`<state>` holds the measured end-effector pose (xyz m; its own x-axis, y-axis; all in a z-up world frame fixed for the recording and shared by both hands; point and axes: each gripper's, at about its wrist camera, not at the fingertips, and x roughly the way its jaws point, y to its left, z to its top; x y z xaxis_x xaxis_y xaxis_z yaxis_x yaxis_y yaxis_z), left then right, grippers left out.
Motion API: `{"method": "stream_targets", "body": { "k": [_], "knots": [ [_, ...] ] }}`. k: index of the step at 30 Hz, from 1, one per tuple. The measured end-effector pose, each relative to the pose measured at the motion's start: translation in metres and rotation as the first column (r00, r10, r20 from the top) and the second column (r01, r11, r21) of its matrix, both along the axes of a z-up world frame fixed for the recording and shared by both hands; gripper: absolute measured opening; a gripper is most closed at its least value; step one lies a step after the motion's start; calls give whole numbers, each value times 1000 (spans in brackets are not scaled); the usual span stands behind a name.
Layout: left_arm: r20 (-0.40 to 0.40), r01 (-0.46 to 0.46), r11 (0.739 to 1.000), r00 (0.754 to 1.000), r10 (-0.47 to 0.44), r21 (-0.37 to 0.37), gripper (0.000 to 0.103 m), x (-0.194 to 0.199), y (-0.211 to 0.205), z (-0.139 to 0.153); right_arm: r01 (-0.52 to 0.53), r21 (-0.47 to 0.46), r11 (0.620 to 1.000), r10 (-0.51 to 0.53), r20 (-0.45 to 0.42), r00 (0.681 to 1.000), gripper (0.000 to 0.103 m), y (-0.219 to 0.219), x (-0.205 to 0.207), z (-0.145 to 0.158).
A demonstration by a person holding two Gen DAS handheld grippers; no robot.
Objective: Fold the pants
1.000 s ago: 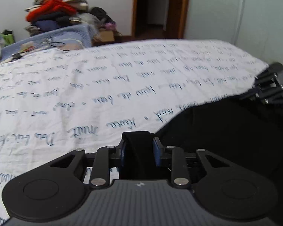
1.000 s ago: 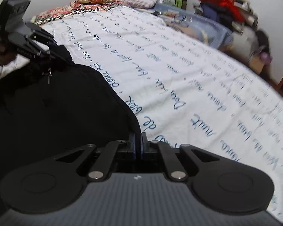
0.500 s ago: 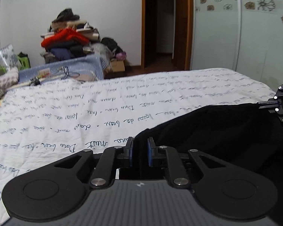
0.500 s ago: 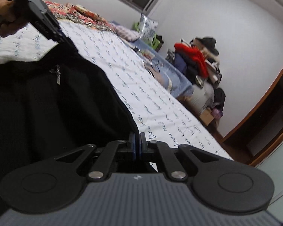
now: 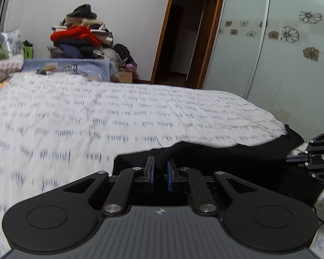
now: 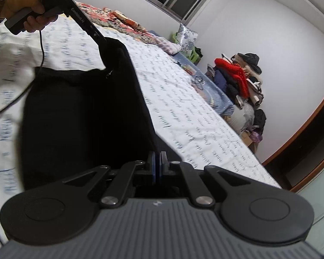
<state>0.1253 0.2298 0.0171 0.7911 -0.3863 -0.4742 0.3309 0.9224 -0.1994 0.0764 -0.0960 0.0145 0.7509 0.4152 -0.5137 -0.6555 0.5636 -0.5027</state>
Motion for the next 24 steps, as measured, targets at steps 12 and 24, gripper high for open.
{"method": "stream_targets", "body": {
  "k": [12, 24],
  "knots": [
    [-70, -7, 1000, 998, 5, -20, 11, -38, 0, -27, -8, -26, 1000, 7, -22, 1000, 26, 16, -34, -20],
    [-64, -33, 999, 997, 30, -34, 11, -44, 0, -30, 35, -94, 995, -38, -26, 999, 5, 68, 9, -70]
  ]
}}
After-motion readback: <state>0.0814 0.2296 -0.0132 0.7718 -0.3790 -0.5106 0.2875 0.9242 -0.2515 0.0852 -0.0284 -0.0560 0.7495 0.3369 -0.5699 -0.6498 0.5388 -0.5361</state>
